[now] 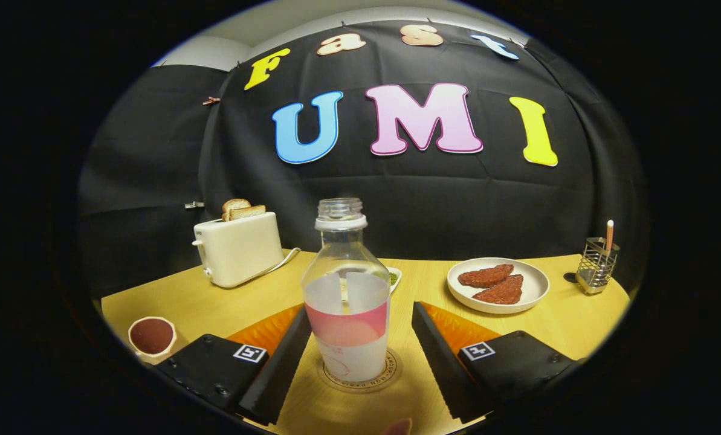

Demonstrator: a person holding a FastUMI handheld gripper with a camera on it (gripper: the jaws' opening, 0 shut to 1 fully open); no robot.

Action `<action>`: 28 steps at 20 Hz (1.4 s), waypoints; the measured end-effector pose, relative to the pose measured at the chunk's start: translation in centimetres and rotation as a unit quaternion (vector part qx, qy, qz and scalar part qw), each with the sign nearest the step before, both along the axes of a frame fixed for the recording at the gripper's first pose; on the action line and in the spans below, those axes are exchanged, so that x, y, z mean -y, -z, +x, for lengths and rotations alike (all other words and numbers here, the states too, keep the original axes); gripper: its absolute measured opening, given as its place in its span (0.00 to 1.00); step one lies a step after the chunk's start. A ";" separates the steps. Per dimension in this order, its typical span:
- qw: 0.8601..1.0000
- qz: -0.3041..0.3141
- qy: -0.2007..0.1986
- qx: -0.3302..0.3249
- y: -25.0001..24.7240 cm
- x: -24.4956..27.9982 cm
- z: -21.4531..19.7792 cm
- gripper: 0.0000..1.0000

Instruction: Take the bottle from table, then pour the juice into the cup, finally place the bottle on the coaster

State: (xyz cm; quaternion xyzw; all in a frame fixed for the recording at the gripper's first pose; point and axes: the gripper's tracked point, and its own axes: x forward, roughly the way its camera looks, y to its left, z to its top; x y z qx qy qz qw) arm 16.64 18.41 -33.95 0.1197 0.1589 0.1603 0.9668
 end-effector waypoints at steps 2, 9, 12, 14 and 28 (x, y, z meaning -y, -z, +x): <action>1.000 -0.002 -0.005 0.002 -0.8 0.1 -0.9 1.00; 1.000 0.003 0.007 0.000 -4.9 0.7 -3.2 1.00; 1.000 -0.006 0.023 0.006 -7.4 1.6 -4.2 1.00; 0.999 -0.012 0.035 0.007 -8.9 2.3 -4.9 1.00; 0.986 -0.080 0.139 0.038 -21.4 14.3 -6.8 0.99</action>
